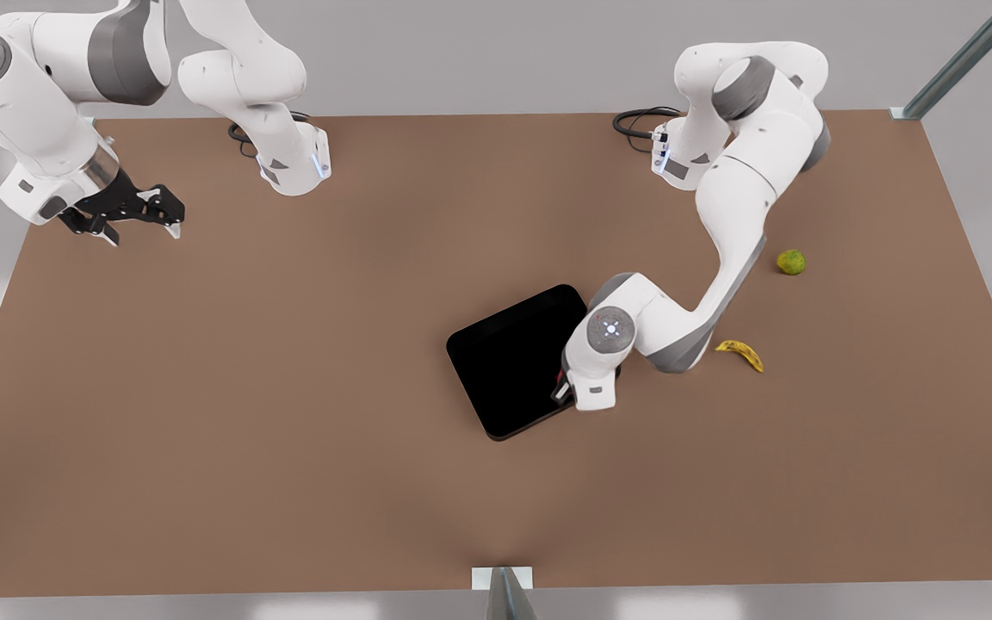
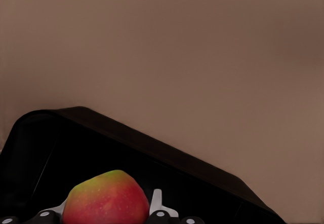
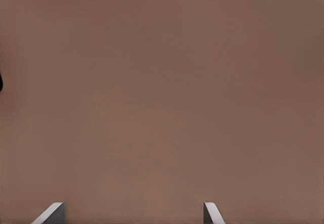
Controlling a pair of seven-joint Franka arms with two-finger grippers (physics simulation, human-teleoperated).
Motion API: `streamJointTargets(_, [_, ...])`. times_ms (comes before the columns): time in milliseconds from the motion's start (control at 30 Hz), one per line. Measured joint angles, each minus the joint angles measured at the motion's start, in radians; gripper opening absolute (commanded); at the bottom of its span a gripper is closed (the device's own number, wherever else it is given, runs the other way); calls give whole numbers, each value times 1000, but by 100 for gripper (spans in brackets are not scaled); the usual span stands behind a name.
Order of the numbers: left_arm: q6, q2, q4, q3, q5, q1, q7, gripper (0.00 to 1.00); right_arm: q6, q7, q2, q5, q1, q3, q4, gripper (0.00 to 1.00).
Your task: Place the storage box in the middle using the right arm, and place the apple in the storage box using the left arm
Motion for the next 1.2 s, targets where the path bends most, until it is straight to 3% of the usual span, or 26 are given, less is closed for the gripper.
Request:
streamJointTargets(100, [15, -8, 1, -2, -25, -21, -48, 70, -3, -3, -2, 0, 0, -8, -1, 100])
streamJointTargets(167, [21, -8, 14, 2, -56, -36, -56, 100, -2, -3, 0, 0, 0, -8, -1, 100])
streamJointTargets(400, [42, -99, 31, 55, -157, -113, -2, 100, 0, -3, -1, 0, 0, -8, -1, 100])
streamJointTargets(600, [-274, -477, -127, 378, -292, -31, 1115, 100, -2, -3, -26, 0, 0, -12, -1, 100])
streamJointTargets(633, [-334, -575, -179, 498, -327, -22, 1409, 100, -2, -3, -27, 0, 0, -14, 1, 100])
streamJointTargets(667, [-393, -611, -181, 546, -358, -19, 1552, 100, -7, -4, -37, 0, 1, -25, 0, 100])
streamJointTargets(733, [-521, -637, -127, 565, -395, -33, 1668, 100, -19, -2, -46, 5, 8, -34, -1, 100])
streamJointTargets(800, [-510, -643, -116, 564, -418, -32, 1648, 100, -16, -2, -49, 15, 3, -34, -3, 100])
streamJointTargets(867, [-493, -546, -55, 559, -432, -33, 1622, 100, -11, 0, -48, 17, 3, -34, -1, 100])
streamJointTargets(900, [-508, -602, -88, 562, -436, -30, 1632, 100, -11, 0, -49, 17, 3, -34, -1, 100])
streamJointTargets(967, [-421, -810, -345, 624, -440, -28, 1684, 100, -16, 1, -51, 17, 3, -34, -1, 100])
streamJointTargets(1200, [-402, -807, -348, 646, -449, 175, 1676, 100, -11, -2, -52, 17, 9, -34, 1, 100])
